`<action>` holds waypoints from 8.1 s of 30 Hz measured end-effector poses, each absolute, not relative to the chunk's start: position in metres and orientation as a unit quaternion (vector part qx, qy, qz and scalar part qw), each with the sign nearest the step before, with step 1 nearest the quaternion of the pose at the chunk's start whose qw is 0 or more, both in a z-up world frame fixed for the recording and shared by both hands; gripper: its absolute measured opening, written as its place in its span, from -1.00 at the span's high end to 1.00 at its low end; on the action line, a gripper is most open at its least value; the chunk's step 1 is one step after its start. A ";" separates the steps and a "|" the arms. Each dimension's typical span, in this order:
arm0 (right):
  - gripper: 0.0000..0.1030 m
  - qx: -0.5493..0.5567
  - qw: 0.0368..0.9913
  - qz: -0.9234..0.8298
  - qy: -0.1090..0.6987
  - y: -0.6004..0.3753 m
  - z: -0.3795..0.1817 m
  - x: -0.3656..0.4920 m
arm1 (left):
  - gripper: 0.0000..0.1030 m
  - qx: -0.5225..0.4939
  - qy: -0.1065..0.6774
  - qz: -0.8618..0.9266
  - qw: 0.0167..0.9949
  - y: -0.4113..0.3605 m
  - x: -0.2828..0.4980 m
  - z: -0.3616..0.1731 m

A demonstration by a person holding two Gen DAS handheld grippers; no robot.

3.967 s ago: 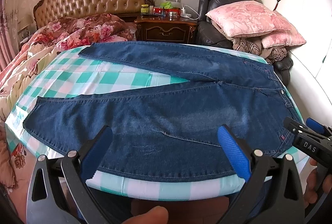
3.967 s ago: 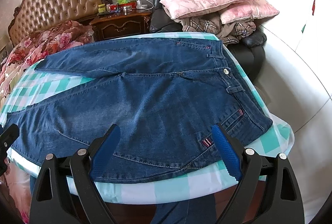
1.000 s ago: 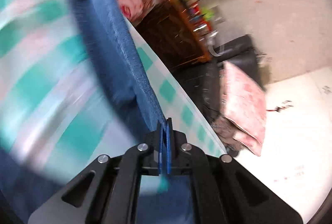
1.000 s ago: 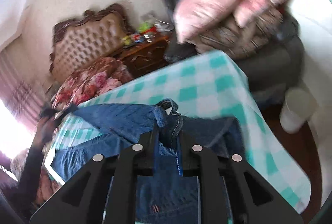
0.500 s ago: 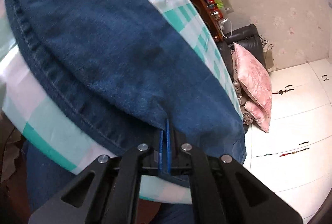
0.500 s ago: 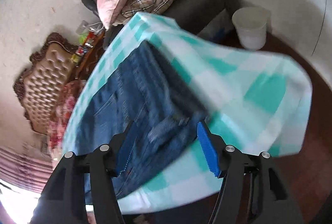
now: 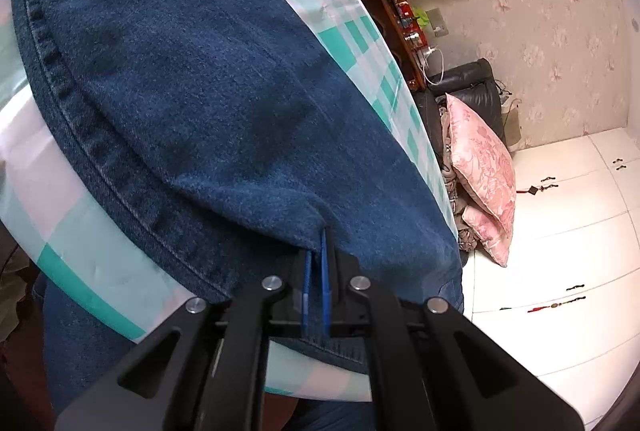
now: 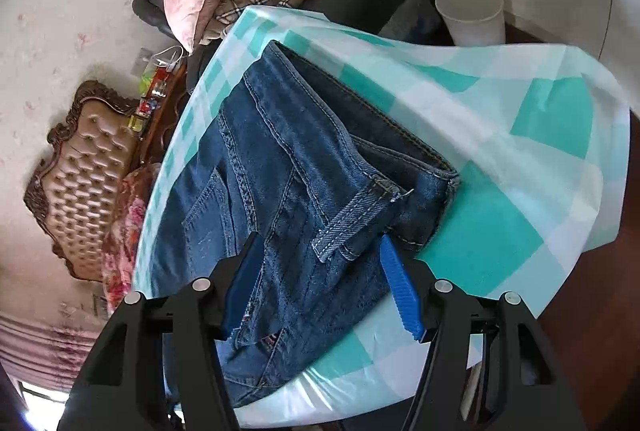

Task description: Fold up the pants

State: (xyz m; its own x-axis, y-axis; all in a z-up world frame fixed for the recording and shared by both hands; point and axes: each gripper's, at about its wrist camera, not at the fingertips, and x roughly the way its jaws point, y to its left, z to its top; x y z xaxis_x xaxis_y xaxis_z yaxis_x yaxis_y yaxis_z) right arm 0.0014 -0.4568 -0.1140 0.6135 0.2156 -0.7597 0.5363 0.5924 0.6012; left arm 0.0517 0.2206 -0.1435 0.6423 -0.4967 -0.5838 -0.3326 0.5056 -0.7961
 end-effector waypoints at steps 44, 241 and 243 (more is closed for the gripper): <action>0.81 0.223 0.829 -0.228 0.460 -0.439 -0.104 0.003 | 0.76 -0.553 0.356 0.059 0.751 0.373 0.001 -0.166; -0.70 -0.029 0.864 0.012 0.502 -0.063 -0.108 0.077 | -0.96 -0.025 0.489 0.002 0.872 0.054 0.057 -0.122; -0.70 -0.036 0.860 0.009 0.509 -0.064 -0.116 0.074 | -0.97 -0.020 0.485 0.012 0.874 0.051 0.056 -0.123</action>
State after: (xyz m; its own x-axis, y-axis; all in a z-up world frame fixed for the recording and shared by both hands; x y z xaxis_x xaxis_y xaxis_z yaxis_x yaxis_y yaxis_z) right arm 0.0739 -0.0636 -0.1160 0.4815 -0.0204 -0.8762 -0.0523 0.9973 -0.0520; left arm 0.0559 0.0514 -0.1229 0.5290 0.0025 -0.8486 -0.0410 0.9989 -0.0226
